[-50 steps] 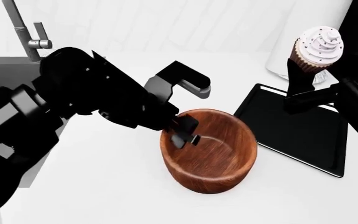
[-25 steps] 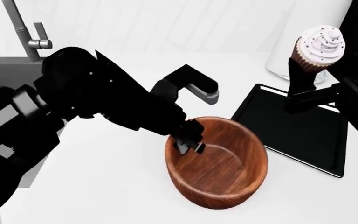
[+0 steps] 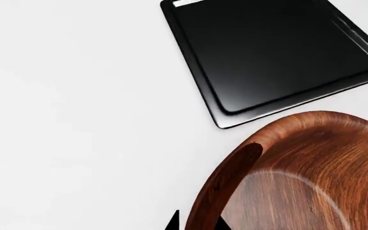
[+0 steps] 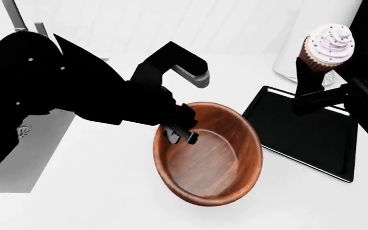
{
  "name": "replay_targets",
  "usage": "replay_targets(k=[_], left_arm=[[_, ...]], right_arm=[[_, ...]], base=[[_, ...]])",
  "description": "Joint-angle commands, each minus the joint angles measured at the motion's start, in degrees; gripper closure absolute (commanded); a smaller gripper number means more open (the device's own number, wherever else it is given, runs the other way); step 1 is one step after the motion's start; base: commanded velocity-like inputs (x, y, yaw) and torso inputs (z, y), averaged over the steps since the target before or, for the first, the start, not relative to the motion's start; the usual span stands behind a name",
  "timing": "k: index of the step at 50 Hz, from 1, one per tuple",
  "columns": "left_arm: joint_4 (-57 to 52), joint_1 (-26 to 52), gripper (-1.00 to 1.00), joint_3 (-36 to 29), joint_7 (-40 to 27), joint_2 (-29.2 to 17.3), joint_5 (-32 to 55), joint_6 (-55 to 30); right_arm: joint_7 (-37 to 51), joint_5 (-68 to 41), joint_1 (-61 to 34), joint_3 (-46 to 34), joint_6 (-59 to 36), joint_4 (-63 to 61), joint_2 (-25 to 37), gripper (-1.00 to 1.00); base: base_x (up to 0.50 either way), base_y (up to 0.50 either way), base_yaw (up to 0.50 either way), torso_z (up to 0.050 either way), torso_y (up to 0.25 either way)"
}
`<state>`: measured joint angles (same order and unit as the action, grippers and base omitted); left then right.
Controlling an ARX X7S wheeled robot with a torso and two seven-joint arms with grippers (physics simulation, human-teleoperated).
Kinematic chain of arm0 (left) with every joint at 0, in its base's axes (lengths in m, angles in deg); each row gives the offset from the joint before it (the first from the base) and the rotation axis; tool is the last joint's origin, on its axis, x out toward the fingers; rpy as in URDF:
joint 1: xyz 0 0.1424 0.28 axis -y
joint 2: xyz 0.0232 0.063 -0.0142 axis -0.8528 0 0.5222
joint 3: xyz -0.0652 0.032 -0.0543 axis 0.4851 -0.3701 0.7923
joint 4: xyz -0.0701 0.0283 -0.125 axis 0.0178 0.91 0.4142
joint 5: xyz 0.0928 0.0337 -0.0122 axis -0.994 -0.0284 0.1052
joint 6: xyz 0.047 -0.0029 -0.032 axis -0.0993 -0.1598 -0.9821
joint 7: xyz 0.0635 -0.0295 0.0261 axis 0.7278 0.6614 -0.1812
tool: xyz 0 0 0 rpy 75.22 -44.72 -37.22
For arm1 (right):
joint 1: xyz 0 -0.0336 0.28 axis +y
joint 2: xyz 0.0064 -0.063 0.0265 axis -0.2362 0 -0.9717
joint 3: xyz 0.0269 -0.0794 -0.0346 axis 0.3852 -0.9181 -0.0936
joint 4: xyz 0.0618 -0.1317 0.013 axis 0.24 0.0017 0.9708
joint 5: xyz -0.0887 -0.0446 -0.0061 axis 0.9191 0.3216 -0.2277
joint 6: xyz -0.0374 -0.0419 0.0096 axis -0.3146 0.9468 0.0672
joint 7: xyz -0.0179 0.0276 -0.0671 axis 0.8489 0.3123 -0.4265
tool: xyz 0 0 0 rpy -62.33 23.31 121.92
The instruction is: Move the fresh-baked cupcake off the tray onto the counter, and place the bowl used for mixing into the sink.
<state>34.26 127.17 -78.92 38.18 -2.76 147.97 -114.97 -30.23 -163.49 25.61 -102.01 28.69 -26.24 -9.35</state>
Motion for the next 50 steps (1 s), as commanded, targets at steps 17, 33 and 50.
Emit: replay_targets(k=[17, 33, 50], left_arm=[[-10.2, 4.2, 1.0, 6.1, -15.1, -10.4, 10.1, -0.6], [-16.0, 6.3, 1.0, 9.5, -21.3, -18.3, 16.0, 0.1], [-16.4, 7.6, 1.0, 11.7, -24.3, -24.0, 18.8, 1.2]], right_arm=[[-0.3, -0.2, -2.3, 0.4, -0.6, -0.8, -0.2, 1.0], [-0.3, -0.1, -3.5, -0.2, -1.0, -1.2, -0.7, 1.0], [-1.0, 0.8, -4.3, -1.3, -1.5, -1.7, -0.8, 1.0]], base=[[0.0, 0.0, 0.0, 0.0, 0.0], [0.0, 0.0, 0.0, 0.0, 0.0], [0.0, 0.05, 0.0, 0.0, 0.0]])
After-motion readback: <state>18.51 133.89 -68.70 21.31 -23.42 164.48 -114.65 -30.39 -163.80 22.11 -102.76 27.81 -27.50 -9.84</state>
